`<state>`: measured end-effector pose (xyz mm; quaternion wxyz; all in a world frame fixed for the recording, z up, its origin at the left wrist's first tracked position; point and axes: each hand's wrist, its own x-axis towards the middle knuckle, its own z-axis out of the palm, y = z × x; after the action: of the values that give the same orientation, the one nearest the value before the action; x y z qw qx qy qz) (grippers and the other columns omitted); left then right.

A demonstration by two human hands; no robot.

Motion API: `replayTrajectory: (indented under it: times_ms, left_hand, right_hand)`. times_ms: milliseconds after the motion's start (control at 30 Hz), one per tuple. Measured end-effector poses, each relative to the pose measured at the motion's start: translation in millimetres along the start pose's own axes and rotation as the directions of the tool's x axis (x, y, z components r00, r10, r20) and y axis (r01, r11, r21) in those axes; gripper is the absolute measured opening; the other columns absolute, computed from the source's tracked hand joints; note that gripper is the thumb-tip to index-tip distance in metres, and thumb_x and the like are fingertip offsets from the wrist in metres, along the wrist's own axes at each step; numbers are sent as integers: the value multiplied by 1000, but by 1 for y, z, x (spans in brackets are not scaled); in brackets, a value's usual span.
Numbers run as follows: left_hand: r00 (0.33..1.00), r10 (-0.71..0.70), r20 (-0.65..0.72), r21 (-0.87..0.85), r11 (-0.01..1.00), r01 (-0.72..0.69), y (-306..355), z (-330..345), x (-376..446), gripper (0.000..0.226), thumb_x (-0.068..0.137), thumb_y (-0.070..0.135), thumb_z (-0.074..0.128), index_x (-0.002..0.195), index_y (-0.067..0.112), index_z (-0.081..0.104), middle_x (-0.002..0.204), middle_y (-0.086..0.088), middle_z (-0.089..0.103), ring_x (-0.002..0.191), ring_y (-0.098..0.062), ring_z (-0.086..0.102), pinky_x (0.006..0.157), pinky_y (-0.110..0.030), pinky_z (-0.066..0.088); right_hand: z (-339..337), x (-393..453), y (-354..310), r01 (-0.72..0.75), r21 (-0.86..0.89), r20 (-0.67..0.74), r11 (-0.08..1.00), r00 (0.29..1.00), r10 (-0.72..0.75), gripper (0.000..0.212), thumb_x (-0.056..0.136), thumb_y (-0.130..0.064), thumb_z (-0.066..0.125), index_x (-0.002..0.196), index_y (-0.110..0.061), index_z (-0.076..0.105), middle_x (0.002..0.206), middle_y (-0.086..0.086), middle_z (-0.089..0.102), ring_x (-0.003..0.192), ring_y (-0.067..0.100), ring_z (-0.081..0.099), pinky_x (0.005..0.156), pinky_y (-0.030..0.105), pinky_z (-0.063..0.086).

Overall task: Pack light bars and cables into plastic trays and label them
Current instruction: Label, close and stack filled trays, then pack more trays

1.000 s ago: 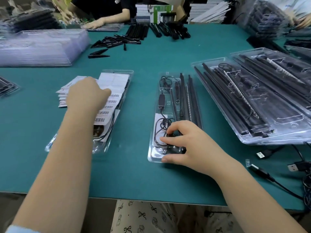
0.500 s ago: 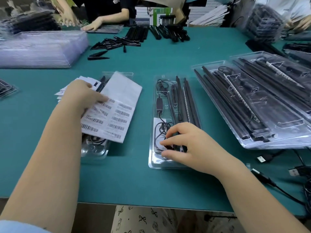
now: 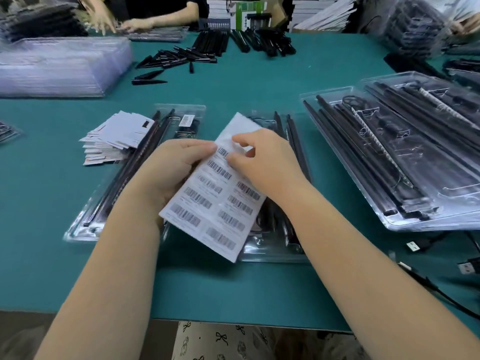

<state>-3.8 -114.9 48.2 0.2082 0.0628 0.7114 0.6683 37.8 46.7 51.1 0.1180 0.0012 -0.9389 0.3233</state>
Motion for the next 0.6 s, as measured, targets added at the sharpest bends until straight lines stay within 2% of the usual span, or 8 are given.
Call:
replayTrajectory:
  times_ms: [67,167,233,333,467,533,600]
  left_hand:
    - [999,17,-43,-18,1000,-18,-1,5,1,16,92,15,59,96,7,74,80,-13,74,63,-21,70,49,-26,53]
    - [992,34,-121,-65,997,-42,-4,6,5,14,92,14,61,98,9,72,85,-13,74,69,-23,71,53,-29,54]
    - [989,47,-144,-69,996,-57,-7,6,8,14,91,15,62,98,10,72,85,-13,74,71,-25,72,55,-31,55]
    - [995,28,-95,-78,996,-35,-9,9,10,14,89,17,64,92,7,74,84,-18,73,69,-29,71,57,-34,55]
    - [998,31,-55,-50,998,-33,-10,11,13,14,87,13,65,78,12,77,75,-12,73,60,-22,70,49,-27,53]
    - [998,51,-35,-23,998,-52,-10,11,13,18,90,13,62,81,18,77,77,-8,74,62,-18,70,49,-24,52]
    - [996,86,0,7,996,-86,-11,10,13,20,92,11,58,100,22,73,80,-4,75,65,-13,69,51,-22,52]
  right_hand:
    - [6,5,0,2,-79,-34,997,999,-4,26,89,-36,57,109,-21,68,111,-3,64,97,15,58,86,33,47]
    - [14,2,4,38,-149,-117,988,992,-56,28,92,-37,53,102,-17,70,103,-2,66,93,16,58,81,34,48]
    - [17,-3,9,54,-130,-137,990,988,-71,27,93,-36,53,99,-16,71,98,-2,66,91,15,58,78,25,42]
    - [18,-8,15,80,-95,-158,992,983,-95,23,91,-34,58,104,-21,71,100,-5,67,94,13,57,74,16,29]
    - [19,-12,16,102,-44,-180,994,978,-109,22,89,-31,61,106,-22,72,100,-6,65,95,15,53,76,19,29]
    - [21,-13,15,119,-25,-181,993,976,-121,22,90,-27,60,109,-23,71,99,-5,64,95,15,50,75,19,29]
    - [22,-12,15,122,-31,-168,992,978,-125,25,92,-24,56,113,-21,69,101,-3,63,97,16,49,76,20,30]
